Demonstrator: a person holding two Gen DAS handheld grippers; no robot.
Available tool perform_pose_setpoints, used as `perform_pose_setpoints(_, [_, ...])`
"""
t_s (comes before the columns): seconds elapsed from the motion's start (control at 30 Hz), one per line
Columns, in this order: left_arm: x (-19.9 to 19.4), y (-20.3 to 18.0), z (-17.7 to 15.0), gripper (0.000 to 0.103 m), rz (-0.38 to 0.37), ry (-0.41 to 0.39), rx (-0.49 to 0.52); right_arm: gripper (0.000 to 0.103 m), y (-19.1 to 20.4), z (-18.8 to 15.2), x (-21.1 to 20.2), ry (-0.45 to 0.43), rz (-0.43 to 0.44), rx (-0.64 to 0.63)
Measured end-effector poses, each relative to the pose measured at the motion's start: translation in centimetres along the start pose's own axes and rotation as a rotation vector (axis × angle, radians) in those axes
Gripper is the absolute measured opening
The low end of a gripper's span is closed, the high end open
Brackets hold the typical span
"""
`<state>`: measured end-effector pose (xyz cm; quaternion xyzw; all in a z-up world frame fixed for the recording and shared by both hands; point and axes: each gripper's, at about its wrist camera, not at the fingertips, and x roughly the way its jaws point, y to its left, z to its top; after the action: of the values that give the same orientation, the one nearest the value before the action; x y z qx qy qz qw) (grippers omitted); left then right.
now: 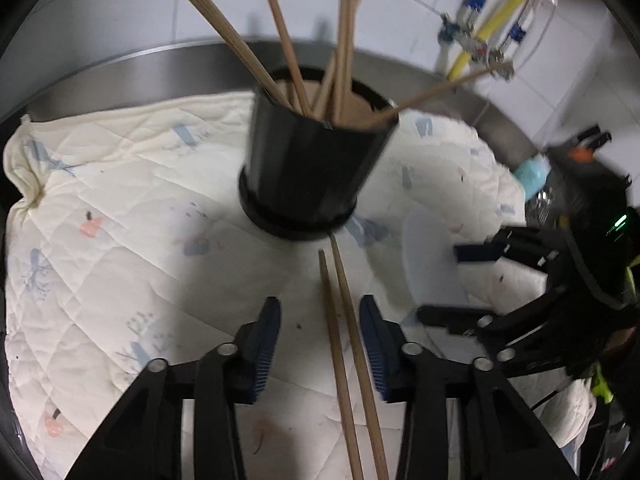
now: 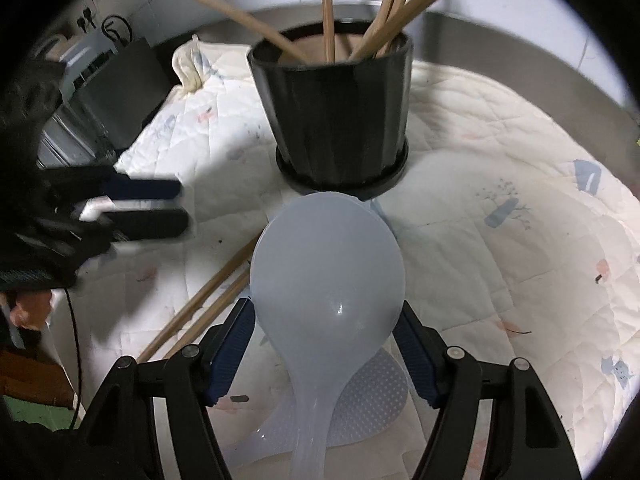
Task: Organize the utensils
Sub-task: 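Close the right tool on the white rice paddle handle and lift it, then lower the rice paddle back onto the cloth and open the right tool while the left tool approaches chopsticks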
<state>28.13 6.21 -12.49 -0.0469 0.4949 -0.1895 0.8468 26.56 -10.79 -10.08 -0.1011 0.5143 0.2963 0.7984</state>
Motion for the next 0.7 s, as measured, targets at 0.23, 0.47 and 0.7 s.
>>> perform_pose_setpoints(0.23, [3.0,-1.1,-0.6,0.025,0.015,0.056,0.023,0.077,-0.3,-0.6,-2.7,-0.078,-0.006,0.014])
perform_pose_setpoints(0.47, [5.2,-1.3,-0.8,0.022,0.036,0.095,0.037,0.077,-0.4,-1.0,-4.6,-0.146,-0.017,0.035])
perform_pose_setpoints(0.7, [6.2,-1.6,-0.9,0.022,0.052,0.107,0.041,0.077,-0.5,-2.1,-6.5,-0.212,-0.027,0.045])
